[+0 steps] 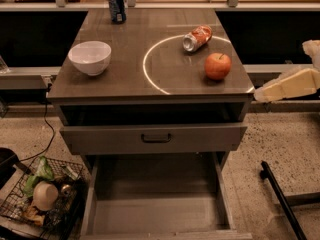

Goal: Place apple into middle drawer

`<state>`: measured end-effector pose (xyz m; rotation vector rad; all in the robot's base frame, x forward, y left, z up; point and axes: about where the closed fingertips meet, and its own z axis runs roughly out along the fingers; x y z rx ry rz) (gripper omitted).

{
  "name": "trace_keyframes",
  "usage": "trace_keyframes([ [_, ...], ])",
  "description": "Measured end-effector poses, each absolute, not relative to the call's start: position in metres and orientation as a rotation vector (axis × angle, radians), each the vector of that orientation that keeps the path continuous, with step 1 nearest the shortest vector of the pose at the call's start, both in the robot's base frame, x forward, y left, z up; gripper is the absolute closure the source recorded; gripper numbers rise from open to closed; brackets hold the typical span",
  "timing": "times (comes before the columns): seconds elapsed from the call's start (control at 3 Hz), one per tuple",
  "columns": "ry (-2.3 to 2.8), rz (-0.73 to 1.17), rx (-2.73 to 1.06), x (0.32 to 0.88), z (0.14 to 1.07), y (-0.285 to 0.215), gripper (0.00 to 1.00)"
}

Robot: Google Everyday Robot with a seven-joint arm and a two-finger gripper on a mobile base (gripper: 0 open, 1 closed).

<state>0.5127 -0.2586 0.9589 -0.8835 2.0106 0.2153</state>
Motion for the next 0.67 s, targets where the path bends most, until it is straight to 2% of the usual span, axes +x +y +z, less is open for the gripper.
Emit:
trace_keyframes([
  [0.67, 1.899, 0.271, -0.817, 0.553, 0.958, -0.250, 0.00],
])
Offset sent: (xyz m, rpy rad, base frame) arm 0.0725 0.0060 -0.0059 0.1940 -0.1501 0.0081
